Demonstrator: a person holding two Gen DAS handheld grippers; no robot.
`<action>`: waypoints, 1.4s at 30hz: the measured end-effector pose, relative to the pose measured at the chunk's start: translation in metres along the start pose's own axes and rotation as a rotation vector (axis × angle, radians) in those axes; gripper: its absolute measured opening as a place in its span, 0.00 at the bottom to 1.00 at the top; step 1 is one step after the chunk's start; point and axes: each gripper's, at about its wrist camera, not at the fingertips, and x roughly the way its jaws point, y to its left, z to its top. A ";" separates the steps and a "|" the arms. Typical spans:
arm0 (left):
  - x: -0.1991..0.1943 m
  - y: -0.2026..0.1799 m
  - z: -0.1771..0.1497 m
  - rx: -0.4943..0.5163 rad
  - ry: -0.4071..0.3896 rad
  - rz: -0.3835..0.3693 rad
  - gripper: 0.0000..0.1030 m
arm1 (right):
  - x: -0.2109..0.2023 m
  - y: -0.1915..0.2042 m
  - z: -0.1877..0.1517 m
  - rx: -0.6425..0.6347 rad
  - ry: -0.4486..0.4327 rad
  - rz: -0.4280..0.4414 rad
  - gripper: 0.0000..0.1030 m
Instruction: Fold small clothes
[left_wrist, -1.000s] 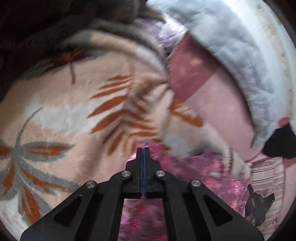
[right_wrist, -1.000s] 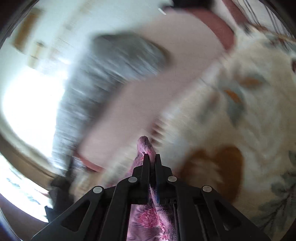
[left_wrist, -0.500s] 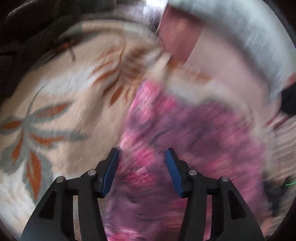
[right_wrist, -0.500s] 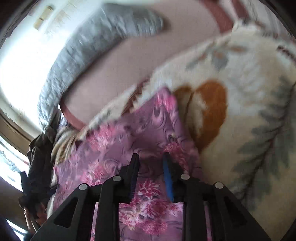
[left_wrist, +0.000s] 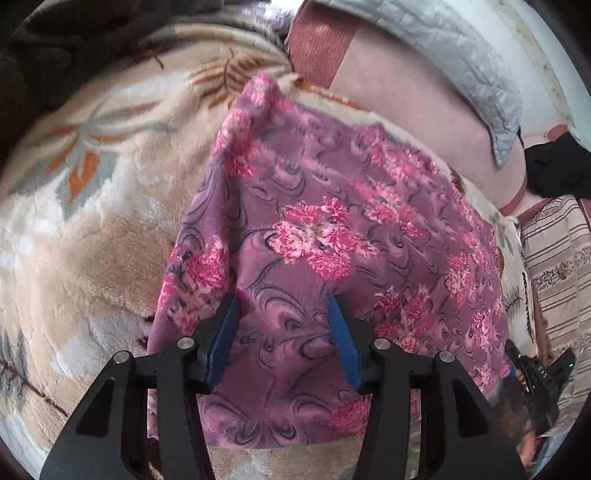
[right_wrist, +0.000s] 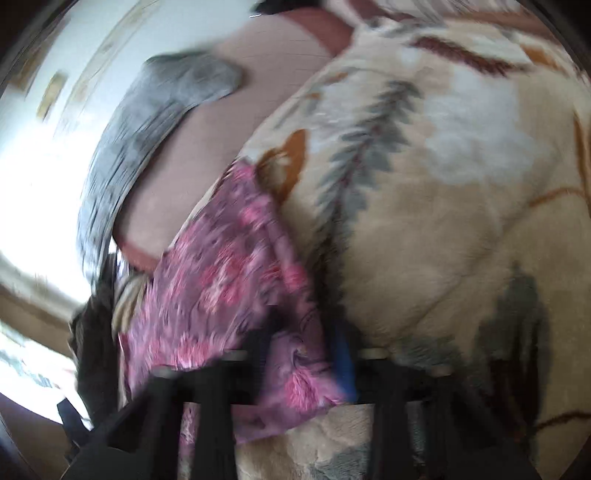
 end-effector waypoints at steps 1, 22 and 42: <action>0.001 0.001 0.001 -0.025 0.021 -0.003 0.47 | -0.006 0.004 0.000 -0.018 -0.012 0.013 0.05; 0.011 -0.033 -0.024 -0.106 0.057 0.103 0.79 | 0.010 0.052 -0.008 -0.219 -0.012 -0.063 0.37; 0.035 -0.070 -0.042 0.074 -0.075 0.290 1.00 | 0.025 0.068 -0.014 -0.368 -0.057 -0.227 0.53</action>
